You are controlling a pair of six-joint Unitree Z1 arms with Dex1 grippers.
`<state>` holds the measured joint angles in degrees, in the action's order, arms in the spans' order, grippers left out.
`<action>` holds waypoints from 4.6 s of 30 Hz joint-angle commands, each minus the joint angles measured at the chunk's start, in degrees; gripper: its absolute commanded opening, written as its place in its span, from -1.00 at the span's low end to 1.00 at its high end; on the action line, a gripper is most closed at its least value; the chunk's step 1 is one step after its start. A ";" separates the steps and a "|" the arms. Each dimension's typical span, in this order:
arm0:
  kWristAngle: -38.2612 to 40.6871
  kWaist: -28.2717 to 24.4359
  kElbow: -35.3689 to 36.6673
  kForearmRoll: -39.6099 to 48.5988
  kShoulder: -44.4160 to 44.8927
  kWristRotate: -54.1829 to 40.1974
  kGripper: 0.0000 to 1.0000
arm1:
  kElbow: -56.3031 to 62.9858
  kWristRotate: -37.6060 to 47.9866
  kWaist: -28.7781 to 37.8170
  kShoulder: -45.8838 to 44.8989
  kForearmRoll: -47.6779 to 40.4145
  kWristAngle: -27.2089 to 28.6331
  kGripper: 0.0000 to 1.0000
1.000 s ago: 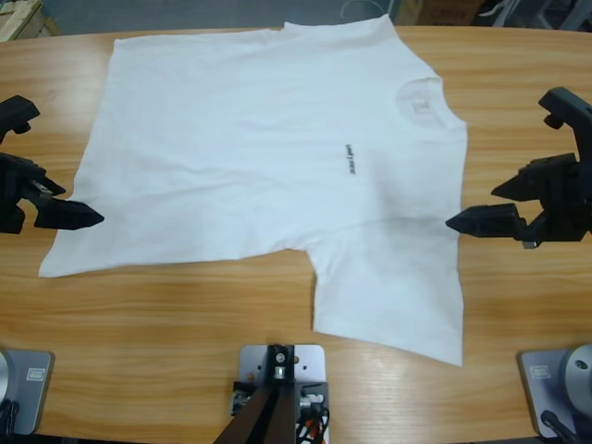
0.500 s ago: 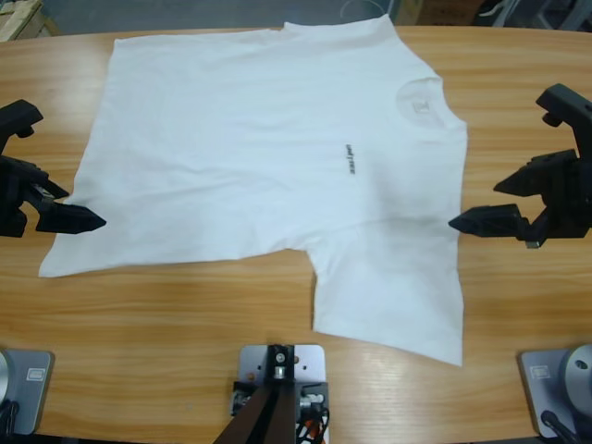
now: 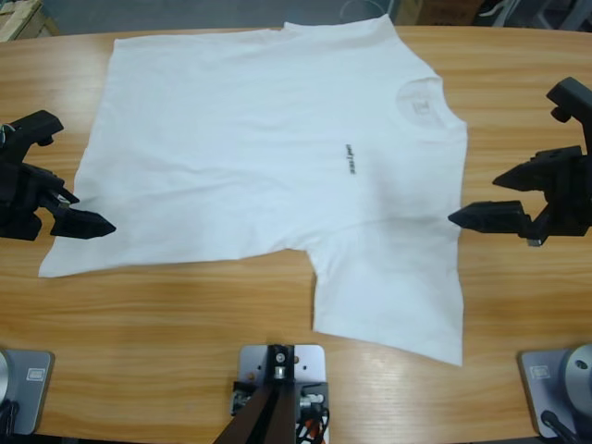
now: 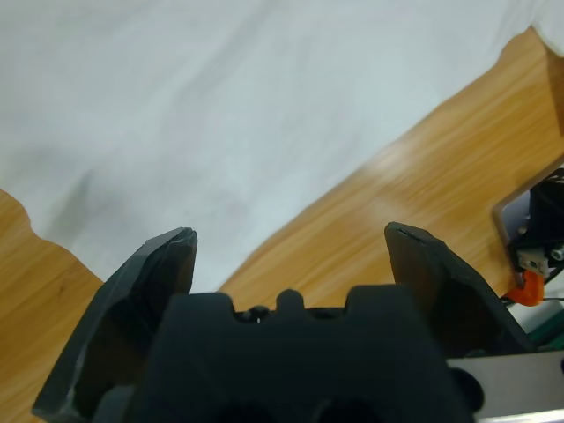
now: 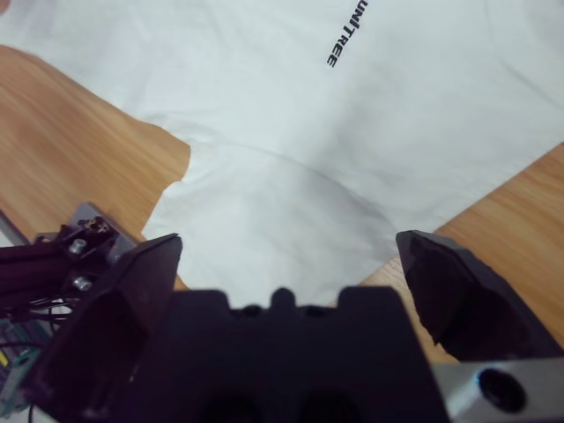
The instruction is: Fold clothes
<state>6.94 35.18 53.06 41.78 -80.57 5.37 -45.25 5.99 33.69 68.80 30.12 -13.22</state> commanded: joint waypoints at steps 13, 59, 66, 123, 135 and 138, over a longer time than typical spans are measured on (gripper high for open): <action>2.61 0.42 -1.73 -0.88 -2.13 -1.59 0.64 | 3.06 0.43 -0.64 -2.44 -1.64 0.81 0.96; -7.15 -0.02 -12.89 2.83 -8.76 50.99 0.68 | 2.10 9.13 -0.71 -8.47 -5.21 -5.59 0.96; -9.84 -0.02 -14.68 -1.09 -10.89 53.25 0.68 | 2.13 9.13 -0.69 -9.84 -4.33 -5.76 0.96; -17.24 -0.43 -13.91 -5.55 -15.05 57.03 -1.00 | 0.92 9.22 -1.96 -15.63 1.91 -5.06 0.95; -17.48 -0.20 -11.22 -6.45 -4.36 50.35 -1.00 | -0.05 11.70 -8.46 -9.17 1.98 -6.27 0.95; -17.48 -0.23 -9.71 -6.87 -4.22 48.24 -1.00 | 0.57 15.27 -11.61 -2.46 0.71 -10.51 0.96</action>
<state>-10.19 34.66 41.52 36.61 -86.64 57.47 -45.12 16.04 27.35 55.85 31.81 -18.14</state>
